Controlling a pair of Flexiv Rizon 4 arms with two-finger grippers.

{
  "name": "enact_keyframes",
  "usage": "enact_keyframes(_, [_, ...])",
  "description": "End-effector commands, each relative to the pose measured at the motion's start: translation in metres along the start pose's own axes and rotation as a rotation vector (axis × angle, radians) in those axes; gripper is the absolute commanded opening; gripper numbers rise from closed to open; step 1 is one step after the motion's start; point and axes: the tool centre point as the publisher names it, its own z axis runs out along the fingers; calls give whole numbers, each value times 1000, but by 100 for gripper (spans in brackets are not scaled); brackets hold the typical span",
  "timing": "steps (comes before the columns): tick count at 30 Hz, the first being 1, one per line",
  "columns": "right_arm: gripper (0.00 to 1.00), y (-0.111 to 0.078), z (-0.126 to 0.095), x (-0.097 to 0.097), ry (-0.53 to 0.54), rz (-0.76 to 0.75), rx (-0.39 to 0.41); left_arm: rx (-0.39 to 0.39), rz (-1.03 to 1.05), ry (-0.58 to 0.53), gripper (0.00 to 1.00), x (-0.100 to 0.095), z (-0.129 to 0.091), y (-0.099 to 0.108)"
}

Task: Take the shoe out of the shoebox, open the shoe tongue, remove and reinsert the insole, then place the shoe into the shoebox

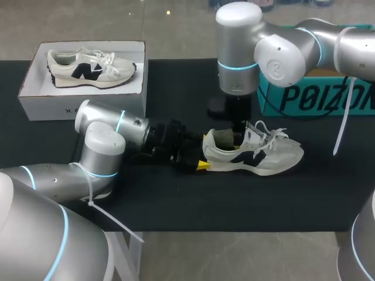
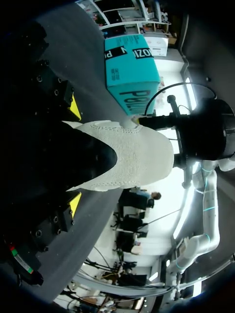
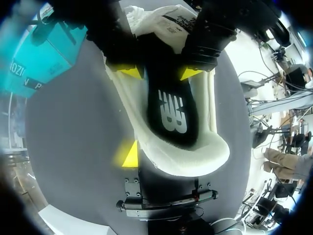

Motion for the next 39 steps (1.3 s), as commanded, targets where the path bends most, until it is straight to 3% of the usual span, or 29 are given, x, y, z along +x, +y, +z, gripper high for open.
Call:
enact_keyframes(1, [49, 0, 0, 1, -13, 2, 2, 1, 1, 0, 0, -1, 2, 4])
enact_keyframes(4, [50, 3, 2, 0, -32, 7, 7, 1, 1, 0, 0, -1, 2, 4])
enact_keyframes(6, [56, 7, 7, 0, -35, 2, -7, 1, 1, 0, 0, -1, 2, 4])
enact_keyframes(16, [47, 18, 42, 3, -32, 5, -16, 1, 1, 0, 0, -1, 2, 4])
enact_keyframes(24, [44, 22, 70, 19, 25, -31, 3, 1, 1, 0, 0, -1, 2, 4])
enact_keyframes(26, [29, 21, 72, 22, 29, -38, 11, 1, 1, 0, 0, -1, 2, 4])
enact_keyframes(27, [3, 20, 71, 23, 30, -37, 11, 1, 1, 0, 0, -1, 2, 4])
enact_keyframes(39, [0, 8, 63, 28, 68, -30, 18, 1, 1, 0, 0, -1, 2, 4])
